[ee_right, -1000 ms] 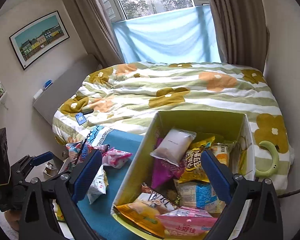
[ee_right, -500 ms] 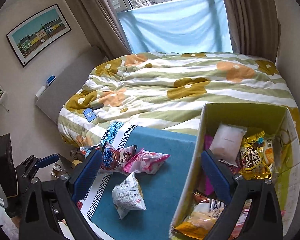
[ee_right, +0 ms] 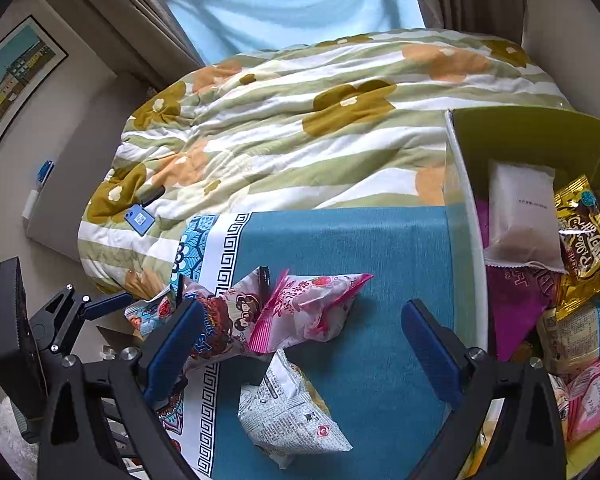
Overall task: Organize snacks
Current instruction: 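Grasp the red-blue Sponge crunch bag with the left tool while the right tool grasps the pink strawberry bag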
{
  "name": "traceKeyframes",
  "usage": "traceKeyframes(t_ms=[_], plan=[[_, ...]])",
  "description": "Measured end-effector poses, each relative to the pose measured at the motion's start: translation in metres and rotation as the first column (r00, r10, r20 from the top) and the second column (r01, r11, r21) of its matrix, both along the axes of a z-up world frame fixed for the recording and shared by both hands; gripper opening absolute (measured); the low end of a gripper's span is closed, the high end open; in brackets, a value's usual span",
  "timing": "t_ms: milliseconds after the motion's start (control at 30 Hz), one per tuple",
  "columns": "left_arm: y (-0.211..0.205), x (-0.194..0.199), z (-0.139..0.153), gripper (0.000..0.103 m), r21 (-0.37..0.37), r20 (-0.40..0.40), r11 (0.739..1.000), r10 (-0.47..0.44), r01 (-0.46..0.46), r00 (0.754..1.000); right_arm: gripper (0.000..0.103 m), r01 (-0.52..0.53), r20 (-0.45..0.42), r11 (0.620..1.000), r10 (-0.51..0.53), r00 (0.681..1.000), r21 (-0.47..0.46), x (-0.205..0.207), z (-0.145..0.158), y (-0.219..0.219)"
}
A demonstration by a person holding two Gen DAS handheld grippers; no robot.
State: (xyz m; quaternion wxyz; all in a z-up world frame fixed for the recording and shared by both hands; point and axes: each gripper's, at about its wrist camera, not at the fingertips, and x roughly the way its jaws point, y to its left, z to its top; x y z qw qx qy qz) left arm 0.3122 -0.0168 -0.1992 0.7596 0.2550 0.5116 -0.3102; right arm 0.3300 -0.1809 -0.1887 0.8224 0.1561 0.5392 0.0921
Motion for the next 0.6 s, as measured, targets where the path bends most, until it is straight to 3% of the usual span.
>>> traceKeyframes(t_ms=[233,500,600], plan=[[-0.012,0.022,-0.043,0.095,0.057,-0.046,0.991,-0.116,0.119,0.992,0.098,0.019,-0.088,0.999,-0.021,0.996,-0.025,0.023,-0.045,0.016],[-0.019,0.031,-0.070,0.094,0.069,-0.093,0.982,-0.168,0.175,0.981,0.098,0.058,-0.170,0.997,-0.050,0.984,0.043,0.035,-0.088,0.019],[-0.021,0.035,-0.075,0.081,0.060,-0.113,0.983,-0.168,0.175,0.979,0.098,0.059,-0.184,0.997,-0.050,0.982,0.042,0.035,-0.098,0.021]])
